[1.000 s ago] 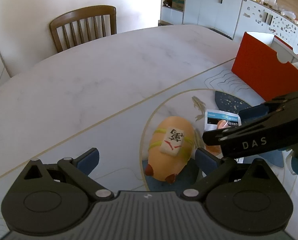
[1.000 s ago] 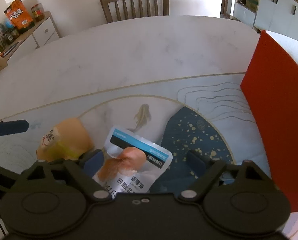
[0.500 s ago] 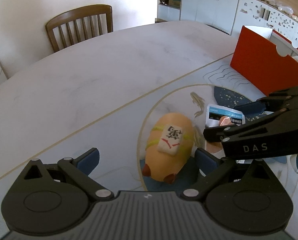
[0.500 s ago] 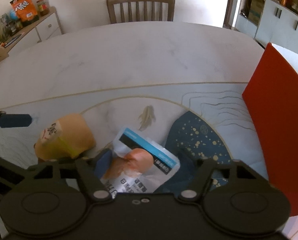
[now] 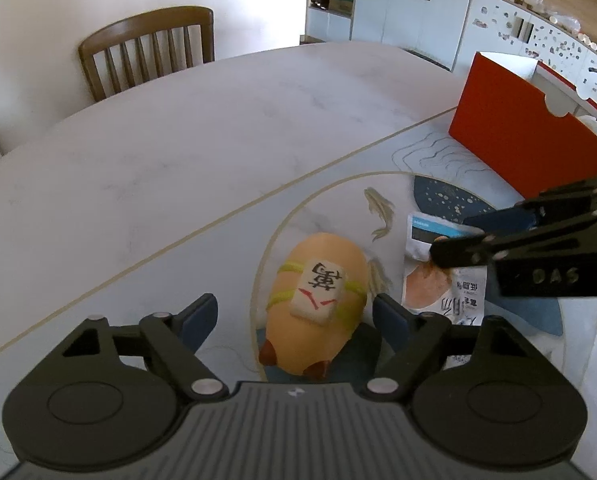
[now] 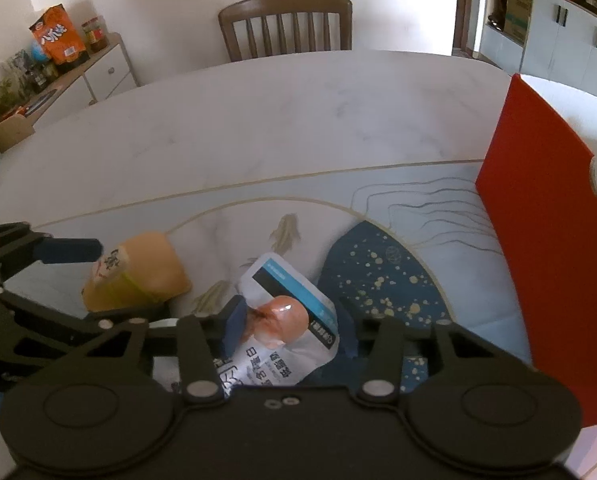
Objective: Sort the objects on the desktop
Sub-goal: 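Move the left tool to the yellow bread plush while the right tool approaches the sausage pouch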
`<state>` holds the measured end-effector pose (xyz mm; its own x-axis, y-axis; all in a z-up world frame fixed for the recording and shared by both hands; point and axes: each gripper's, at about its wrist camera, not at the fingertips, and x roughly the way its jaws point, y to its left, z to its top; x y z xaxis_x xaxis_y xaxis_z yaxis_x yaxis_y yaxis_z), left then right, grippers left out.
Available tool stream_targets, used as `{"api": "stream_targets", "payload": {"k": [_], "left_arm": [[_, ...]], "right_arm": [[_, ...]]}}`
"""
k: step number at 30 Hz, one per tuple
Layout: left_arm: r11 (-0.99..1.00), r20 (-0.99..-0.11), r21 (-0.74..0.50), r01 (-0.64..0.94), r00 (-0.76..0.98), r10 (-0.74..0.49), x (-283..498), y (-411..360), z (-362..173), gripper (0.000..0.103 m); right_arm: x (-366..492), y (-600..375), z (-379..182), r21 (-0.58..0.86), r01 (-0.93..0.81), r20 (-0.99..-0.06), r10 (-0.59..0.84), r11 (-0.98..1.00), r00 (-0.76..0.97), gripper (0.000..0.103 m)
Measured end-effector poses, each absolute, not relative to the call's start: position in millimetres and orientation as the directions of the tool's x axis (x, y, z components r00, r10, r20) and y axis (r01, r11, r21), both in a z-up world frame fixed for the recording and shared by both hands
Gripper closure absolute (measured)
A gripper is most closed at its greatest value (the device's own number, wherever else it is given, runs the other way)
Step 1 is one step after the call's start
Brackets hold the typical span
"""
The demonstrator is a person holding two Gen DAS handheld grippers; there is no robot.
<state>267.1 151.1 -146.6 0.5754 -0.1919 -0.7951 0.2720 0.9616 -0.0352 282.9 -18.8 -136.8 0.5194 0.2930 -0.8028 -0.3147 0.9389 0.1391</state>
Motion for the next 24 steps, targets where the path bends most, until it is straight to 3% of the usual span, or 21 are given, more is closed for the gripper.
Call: {"api": "stream_targets", "payload": {"k": [5,7,13,17,21,24], "left_arm": [[0.961,-0.803,-0.040,0.274,0.564,-0.195,267,152,-149,0.023],[0.960,-0.805,-0.042,0.276,0.560,-0.196,266,151,-150,0.023],[0.957,-0.804,-0.046,0.288,0.558,-0.206,265,149,-150,0.031],[0.960,-0.792,-0.043,0.277,0.576,-0.202,269,150,-147,0.031],[0.959,-0.788,-0.049,0.278,0.579,-0.208,273,150,-145,0.032],[0.956,-0.787,-0.054,0.287,0.577,-0.218,276,147,-145,0.038]], "right_arm": [[283,-29,-136,0.116,-0.394,-0.823,0.310,0.912,0.476,0.082],[282,-35,-139,0.123,-0.404,-0.834,0.315,0.906,0.452,0.080],[275,-42,-131,0.183,-0.361,-0.827,0.342,0.914,0.447,0.063],[273,-36,-129,0.243,-0.332,-0.825,0.374,0.912,0.423,0.029],[272,-24,-130,0.225,-0.325,-0.841,0.352,0.918,0.411,0.030],[272,-20,-136,0.222,-0.313,-0.852,0.340,0.923,0.399,0.030]]}}
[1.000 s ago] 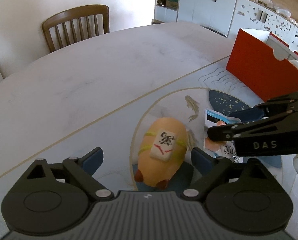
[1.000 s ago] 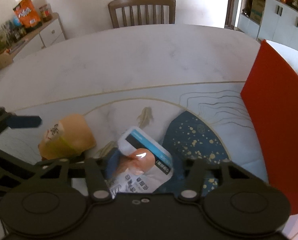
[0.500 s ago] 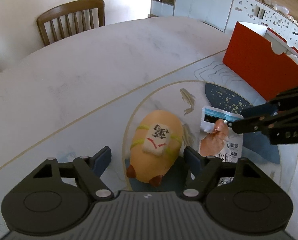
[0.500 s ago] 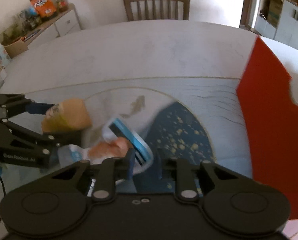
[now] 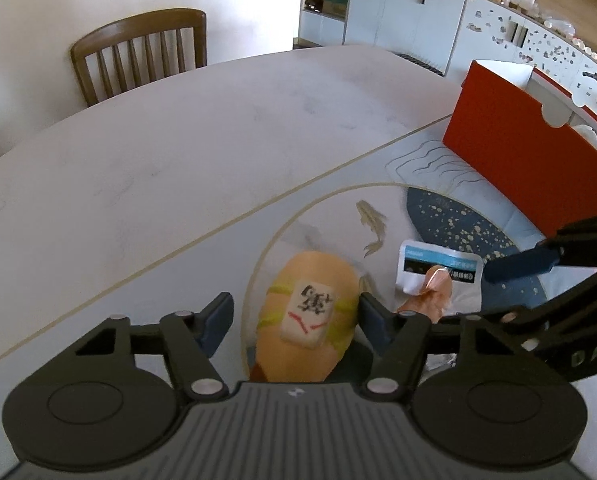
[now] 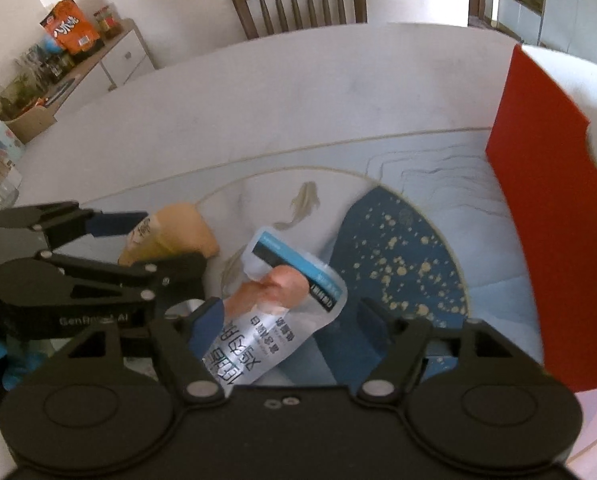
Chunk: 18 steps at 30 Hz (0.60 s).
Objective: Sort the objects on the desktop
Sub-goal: 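Close the left tool on the bread plush while the right tool grasps the sausage pouch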
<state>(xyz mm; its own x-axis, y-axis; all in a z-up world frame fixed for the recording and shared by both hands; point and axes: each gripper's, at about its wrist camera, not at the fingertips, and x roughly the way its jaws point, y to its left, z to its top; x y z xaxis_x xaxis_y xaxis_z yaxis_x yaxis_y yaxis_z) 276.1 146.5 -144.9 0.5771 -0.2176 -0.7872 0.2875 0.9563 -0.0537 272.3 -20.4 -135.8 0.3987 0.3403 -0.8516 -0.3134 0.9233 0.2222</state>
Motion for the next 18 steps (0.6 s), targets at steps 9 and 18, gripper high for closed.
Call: {"api": "stream_targets", "payload": {"k": [9,18], "left_arm": [[0.955,-0.787,-0.069,0.289,0.572,-0.230,278,146,-147,0.057],[0.956,-0.786,-0.072,0.285,0.574,-0.230,277,146,-148,0.058]], "right_arm": [[273,-8,-143,0.195,-0.313,-0.856,0.317,0.930,0.408,0.036],[272,-2,-142,0.197,-0.335,-0.839,0.335,0.921,0.429,0.060]]}}
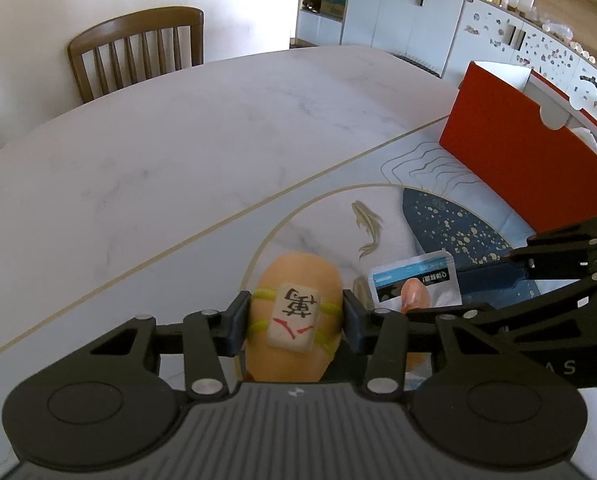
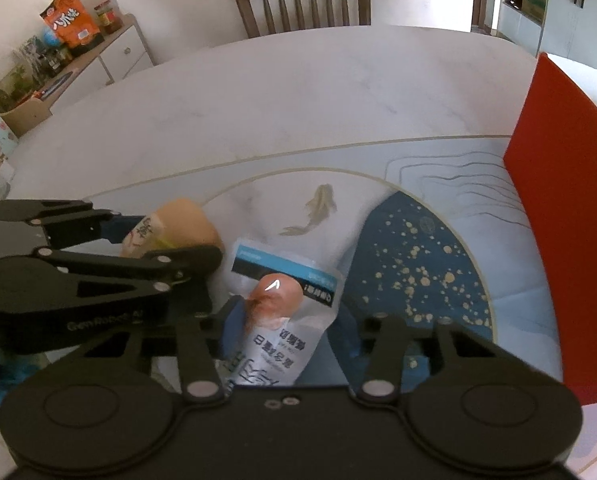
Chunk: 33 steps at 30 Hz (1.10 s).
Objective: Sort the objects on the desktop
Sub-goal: 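Close the left tool on the bread plush while the right tool grasps the sausage pouch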
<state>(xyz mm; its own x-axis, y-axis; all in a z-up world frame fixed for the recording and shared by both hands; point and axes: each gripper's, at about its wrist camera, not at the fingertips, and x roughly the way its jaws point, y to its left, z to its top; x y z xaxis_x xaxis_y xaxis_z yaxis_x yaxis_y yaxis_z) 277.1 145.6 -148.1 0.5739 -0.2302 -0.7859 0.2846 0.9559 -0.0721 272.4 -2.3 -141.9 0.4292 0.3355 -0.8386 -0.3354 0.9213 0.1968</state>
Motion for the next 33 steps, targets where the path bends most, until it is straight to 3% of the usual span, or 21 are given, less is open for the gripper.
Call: {"api": "stream_targets", "payload": {"k": [4,5,6,11,13,15,17,19,21,26,33], "left_arm": [[0.957,-0.788,-0.076,0.278,0.571,-0.229,276,146,-147,0.059],[0.958,-0.789,-0.076,0.277,0.571,-0.227,275,145,-147,0.059],[0.958,-0.790,-0.076,0.275,0.570,-0.226,275,146,-147,0.059],[0.960,-0.792,-0.076,0.269,0.568,-0.222,269,146,-146,0.059],[0.963,-0.793,-0.080,0.258,0.569,-0.218,266,148,-145,0.059],[0.966,-0.794,-0.080,0.246,0.570,-0.211,264,152,-145,0.059],[0.969,-0.794,-0.077,0.234,0.574,-0.202,263,155,-144,0.059],[0.972,-0.792,-0.077,0.223,0.579,-0.195,263,159,-142,0.059],[0.974,-0.789,-0.074,0.214,0.584,-0.189,263,163,-140,0.059],[0.976,-0.788,-0.076,0.205,0.587,-0.185,263,167,-139,0.059],[0.976,-0.790,-0.079,0.201,0.584,-0.184,262,168,-141,0.059]], "right_arm": [[269,-2,-137,0.189,-0.361,-0.828,0.346,0.913,0.441,0.069],[269,-4,-135,0.195,-0.362,-0.824,0.352,0.912,0.443,0.077],[269,-5,-132,0.200,-0.362,-0.814,0.360,0.911,0.455,0.100],[270,-11,-134,0.214,-0.372,-0.835,0.366,0.903,0.410,0.097],[269,-14,-134,0.223,-0.372,-0.838,0.372,0.901,0.399,0.094],[266,-17,-133,0.235,-0.369,-0.840,0.379,0.899,0.389,0.080],[263,-17,-132,0.245,-0.376,-0.838,0.390,0.894,0.381,0.072],[258,-14,-131,0.248,-0.385,-0.838,0.397,0.889,0.375,0.056],[253,-9,-130,0.249,-0.397,-0.838,0.402,0.883,0.370,0.027],[235,10,-134,0.236,-0.454,-0.856,0.405,0.859,0.321,0.021],[226,25,-142,0.169,-0.498,-0.882,0.356,0.851,0.308,0.020]]}}
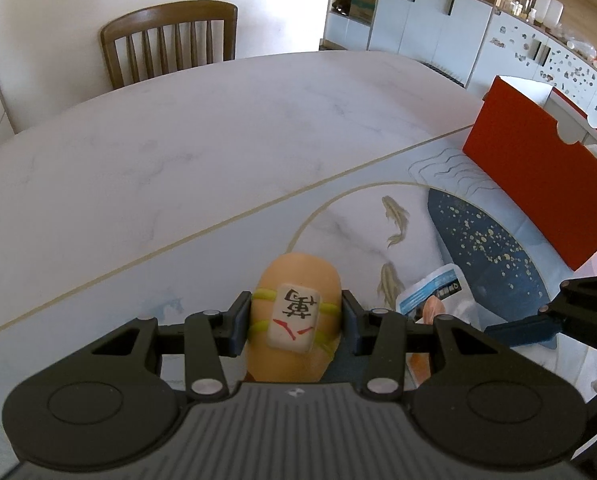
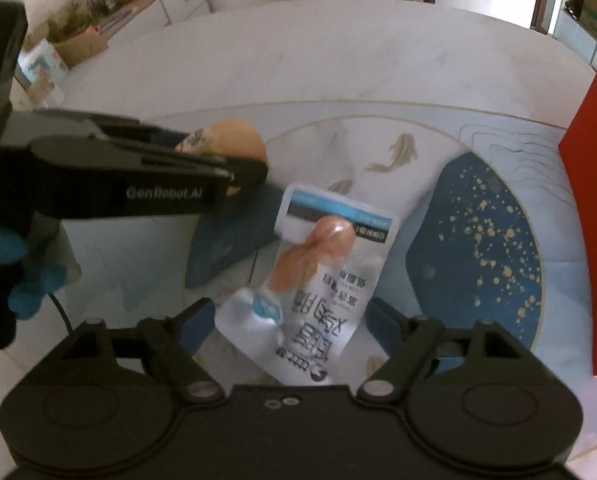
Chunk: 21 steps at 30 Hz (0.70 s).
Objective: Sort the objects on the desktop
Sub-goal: 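Close the left tool on the bread plush while the right tool grasps the sausage pouch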
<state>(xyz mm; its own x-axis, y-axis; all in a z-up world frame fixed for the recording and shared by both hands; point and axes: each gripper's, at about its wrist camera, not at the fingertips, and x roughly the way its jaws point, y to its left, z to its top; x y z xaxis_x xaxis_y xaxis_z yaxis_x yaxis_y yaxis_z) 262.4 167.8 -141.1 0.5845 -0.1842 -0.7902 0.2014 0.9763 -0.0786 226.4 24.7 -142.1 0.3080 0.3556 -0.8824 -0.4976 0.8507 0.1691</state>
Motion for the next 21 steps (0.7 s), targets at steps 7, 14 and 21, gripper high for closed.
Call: {"api": "stream_targets", "payload": {"k": [7,14,21], "left_arm": [[0.977,-0.794,-0.078,0.197,0.581,-0.181,261,169,-143,0.059],[0.978,-0.796,-0.081,0.193,0.577,-0.180,258,168,-143,0.059],[0.979,-0.800,-0.081,0.187,0.573,-0.176,250,168,-142,0.059]], "right_arm": [[226,26,-140,0.145,-0.503,-0.877,0.346,0.852,0.333,0.029],[229,17,-136,0.184,-0.496,-0.867,0.378,0.848,0.325,0.039],[227,6,-129,0.196,-0.483,-0.860,0.387,0.853,0.334,0.042]]}}
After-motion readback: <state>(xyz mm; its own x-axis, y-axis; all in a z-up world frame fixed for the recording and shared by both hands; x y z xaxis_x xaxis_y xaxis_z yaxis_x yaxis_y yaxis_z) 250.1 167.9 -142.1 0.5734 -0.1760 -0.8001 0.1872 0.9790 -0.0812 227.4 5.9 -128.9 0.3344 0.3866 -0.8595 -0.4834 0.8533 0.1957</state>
